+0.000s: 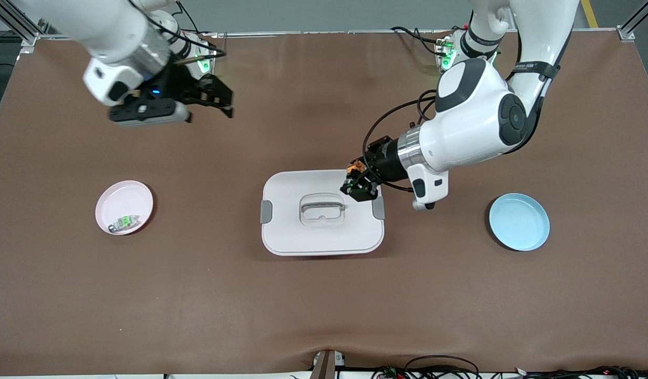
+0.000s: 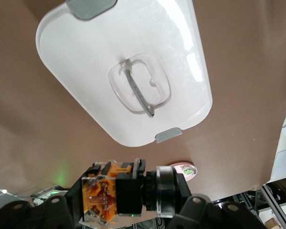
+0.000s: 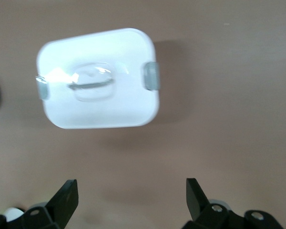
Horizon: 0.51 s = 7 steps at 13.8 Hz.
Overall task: Transfer orange switch to right arm and place
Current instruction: 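Carry the switch above the box while the right gripper reaches toward it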
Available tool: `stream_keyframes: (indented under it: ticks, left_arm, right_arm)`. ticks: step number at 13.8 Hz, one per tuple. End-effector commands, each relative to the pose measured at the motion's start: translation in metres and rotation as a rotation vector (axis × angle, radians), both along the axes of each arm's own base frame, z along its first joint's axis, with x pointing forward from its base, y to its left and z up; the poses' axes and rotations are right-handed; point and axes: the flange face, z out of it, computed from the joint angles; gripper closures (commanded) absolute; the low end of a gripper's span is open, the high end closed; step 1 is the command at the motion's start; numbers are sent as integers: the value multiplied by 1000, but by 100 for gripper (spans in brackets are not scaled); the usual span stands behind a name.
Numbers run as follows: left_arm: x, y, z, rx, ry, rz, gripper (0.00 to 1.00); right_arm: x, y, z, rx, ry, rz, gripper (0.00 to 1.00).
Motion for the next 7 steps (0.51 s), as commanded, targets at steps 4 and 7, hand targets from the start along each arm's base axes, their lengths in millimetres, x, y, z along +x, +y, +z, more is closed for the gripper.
stream_keyframes:
  ticks: [4,7]
  left_arm:
    - [-23,-43,5,-22,54,-24,100]
    - [-33,-57,1,-20,63,-45,100]
  right_arm:
    - [2,42,-34,177,8,-202,0]
    - [15,54,-55,254,57,-269,0]
